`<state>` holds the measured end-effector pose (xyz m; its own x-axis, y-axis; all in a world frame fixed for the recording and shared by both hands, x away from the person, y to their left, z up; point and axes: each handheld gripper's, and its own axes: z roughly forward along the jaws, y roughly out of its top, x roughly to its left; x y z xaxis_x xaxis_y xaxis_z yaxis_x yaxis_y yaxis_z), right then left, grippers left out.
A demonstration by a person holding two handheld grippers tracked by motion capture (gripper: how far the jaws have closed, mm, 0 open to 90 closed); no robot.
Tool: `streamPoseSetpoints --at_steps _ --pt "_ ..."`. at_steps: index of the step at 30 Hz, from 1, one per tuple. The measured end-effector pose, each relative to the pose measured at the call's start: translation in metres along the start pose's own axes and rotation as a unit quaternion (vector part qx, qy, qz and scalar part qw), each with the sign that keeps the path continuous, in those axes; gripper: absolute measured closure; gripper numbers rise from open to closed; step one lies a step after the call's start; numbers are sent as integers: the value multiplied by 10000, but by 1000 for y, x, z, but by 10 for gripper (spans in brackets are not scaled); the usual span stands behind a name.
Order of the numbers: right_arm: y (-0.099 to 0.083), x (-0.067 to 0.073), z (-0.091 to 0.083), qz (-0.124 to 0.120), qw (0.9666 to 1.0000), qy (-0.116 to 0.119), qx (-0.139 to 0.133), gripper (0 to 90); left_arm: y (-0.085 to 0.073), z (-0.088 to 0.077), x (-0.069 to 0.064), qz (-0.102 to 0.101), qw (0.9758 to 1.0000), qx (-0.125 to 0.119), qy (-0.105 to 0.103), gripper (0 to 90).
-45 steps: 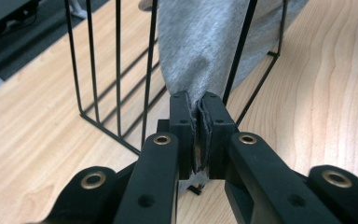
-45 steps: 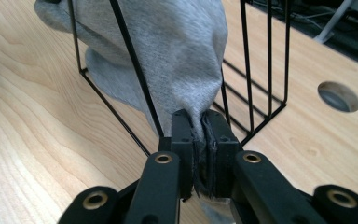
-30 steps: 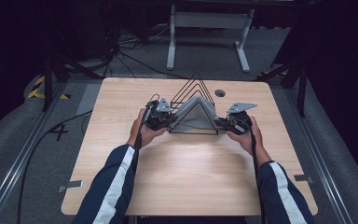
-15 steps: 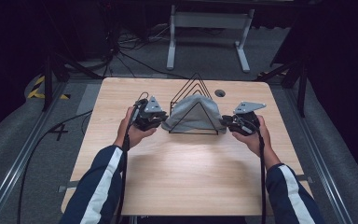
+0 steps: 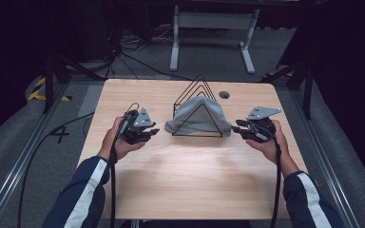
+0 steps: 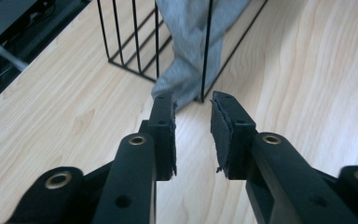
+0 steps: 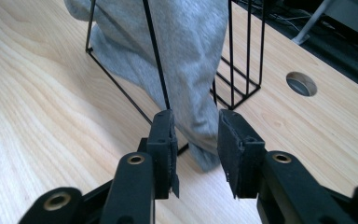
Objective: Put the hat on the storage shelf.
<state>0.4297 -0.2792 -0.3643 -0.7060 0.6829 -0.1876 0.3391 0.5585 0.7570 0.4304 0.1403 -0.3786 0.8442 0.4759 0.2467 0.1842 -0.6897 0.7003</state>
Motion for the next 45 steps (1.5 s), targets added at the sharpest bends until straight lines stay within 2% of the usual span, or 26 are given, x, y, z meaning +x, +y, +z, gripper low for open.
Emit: streamPoseSetpoints --at_steps 5,10,11,12,15,17,21,23,25,27,29,30,32,33,34,35,37,40,45 --pt "-13 2 -9 -70 9999 -39 136 617 -19 -10 -8 13 9998 178 82 649" --pt "-30 6 -21 -126 9998 -69 136 565 -41 -17 -17 35 9989 446 140 586" --pt "-34 7 -22 -130 9997 -76 169 548 -41 -17 -17 35 9989 446 140 561" --pt "-39 8 -23 -169 9996 -109 212 535 -50 -19 -22 63 9981 577 189 537" --pt "-50 12 -26 -192 9994 -133 256 515 -62 -21 -26 0 9980 612 154 504" --pt "-62 16 -28 -251 9990 -169 328 454 -74 -21 -32 -84 9978 646 90 449" --pt "-95 20 -32 9 9995 -76 320 338 -96 -22 -42 -295 9973 678 9 349" --pt "-107 22 -32 88 9992 -75 376 314 -106 -21 -46 -348 9968 716 -47 326" --pt "-123 23 -32 303 9987 -27 401 286 -116 -22 -49 -501 9963 684 -112 305" --pt "-135 24 -32 467 9980 -18 431 270 -124 -22 -52 -566 9963 621 -155 287" --pt "-145 24 -33 582 9975 8 411 258 -132 -22 -53 -779 9955 490 -227 265" --pt "-145 24 -33 582 9975 8 411 258 -132 -22 -53 -779 9955 490 -227 261" --pt "-154 24 -33 821 9961 50 308 242 -139 -22 -52 -1032 9937 328 -303 257" --pt "-158 23 -33 927 9953 118 257 233 -143 -22 -51 -1142 9923 247 -415 244" --pt "-159 22 -35 975 9949 66 241 235 -147 -21 -50 -1261 9905 156 -525 230" --pt "-160 22 -36 1030 9945 19 204 231 -149 -21 -51 -1337 9900 72 -450 205" --pt "-160 21 -36 1024 9944 74 246 226 -150 -21 -51 -1350 9899 39 -441 205" --pt "-159 22 -34 995 9946 55 286 208 -149 -21 -51 -1377 9895 86 -423 193" --pt "-159 21 -34 1090 9936 -36 290 208 -149 -21 -50 -1368 9896 105 -426 181"
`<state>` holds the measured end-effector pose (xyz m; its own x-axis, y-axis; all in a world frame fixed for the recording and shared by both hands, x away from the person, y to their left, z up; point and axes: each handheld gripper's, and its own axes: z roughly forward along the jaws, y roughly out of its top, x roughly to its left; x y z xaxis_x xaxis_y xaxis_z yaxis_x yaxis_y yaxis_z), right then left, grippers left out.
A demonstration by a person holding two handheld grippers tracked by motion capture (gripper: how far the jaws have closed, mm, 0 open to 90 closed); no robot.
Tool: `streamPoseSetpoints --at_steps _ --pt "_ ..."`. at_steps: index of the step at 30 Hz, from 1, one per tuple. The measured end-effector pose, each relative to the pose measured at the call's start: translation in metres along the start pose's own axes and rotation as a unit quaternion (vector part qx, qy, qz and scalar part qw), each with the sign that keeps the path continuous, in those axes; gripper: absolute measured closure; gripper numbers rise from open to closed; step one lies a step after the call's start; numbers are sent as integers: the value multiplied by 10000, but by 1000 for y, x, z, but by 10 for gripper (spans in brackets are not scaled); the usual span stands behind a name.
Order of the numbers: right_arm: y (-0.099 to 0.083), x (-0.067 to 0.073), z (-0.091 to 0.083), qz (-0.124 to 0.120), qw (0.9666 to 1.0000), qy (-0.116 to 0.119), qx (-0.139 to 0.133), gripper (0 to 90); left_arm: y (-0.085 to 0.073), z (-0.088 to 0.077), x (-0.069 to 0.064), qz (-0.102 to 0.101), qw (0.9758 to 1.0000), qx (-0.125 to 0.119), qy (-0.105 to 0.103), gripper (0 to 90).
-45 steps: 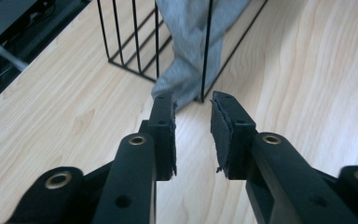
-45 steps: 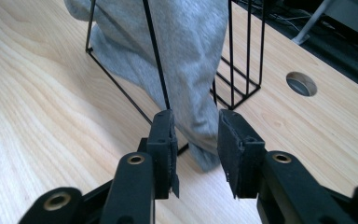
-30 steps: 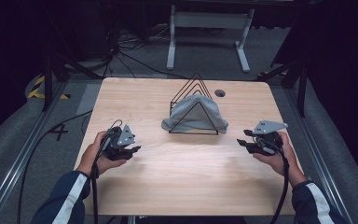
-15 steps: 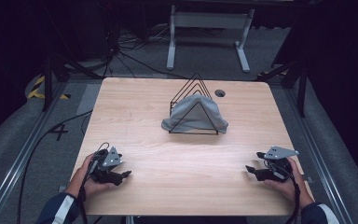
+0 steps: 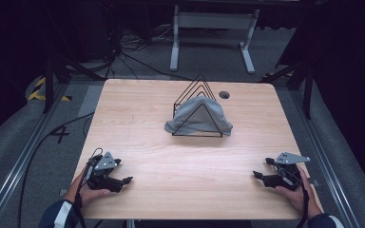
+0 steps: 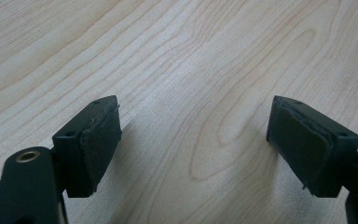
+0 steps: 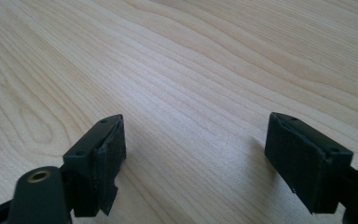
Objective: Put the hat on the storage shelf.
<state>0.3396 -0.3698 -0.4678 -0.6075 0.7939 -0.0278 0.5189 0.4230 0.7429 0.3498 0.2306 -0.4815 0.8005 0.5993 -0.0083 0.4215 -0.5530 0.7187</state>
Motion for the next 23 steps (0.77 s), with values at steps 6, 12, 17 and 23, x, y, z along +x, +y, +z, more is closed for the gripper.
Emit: streamPoseSetpoints --at_steps 6,12,17,23 --pt "0 0 0 4 10000 -22 3 208 0 1 0 -88 10000 4 20 162" --pt "0 0 0 13 10000 -34 5 207 0 1 0 -94 10000 10 23 160" --pt "0 0 0 16 10000 -38 5 207 0 1 0 -89 10000 3 26 160" --pt "0 0 0 23 10000 -49 9 202 0 1 0 -100 9999 19 29 156"
